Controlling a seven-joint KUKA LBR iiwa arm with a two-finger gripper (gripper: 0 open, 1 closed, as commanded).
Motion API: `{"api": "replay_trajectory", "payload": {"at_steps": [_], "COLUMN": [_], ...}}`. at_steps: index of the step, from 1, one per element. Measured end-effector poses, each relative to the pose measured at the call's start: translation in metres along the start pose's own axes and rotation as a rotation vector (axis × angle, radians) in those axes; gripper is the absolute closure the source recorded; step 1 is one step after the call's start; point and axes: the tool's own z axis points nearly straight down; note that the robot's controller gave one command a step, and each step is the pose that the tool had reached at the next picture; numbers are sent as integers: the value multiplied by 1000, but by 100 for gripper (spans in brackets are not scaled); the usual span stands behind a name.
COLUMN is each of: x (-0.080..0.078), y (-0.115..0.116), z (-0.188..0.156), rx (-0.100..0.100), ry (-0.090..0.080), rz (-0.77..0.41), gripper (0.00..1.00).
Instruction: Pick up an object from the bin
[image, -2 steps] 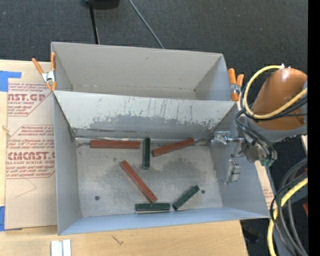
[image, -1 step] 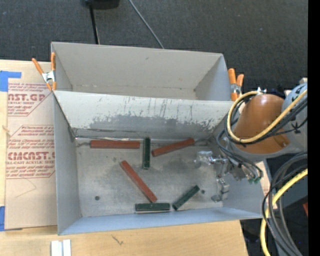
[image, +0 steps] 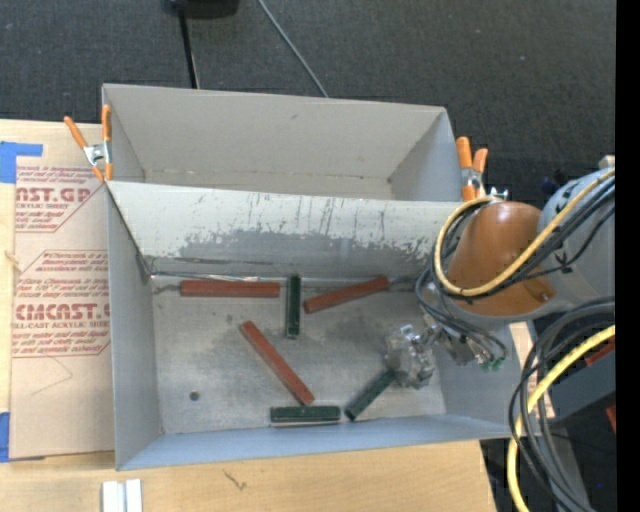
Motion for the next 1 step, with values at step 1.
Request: {"api": "replay_trajectory", "payload": {"at_steps": [1], "x": [0], "y": [0], "z": [0], "rx": [0], "ry": [0], "rz": [0], "gripper": [0]}}
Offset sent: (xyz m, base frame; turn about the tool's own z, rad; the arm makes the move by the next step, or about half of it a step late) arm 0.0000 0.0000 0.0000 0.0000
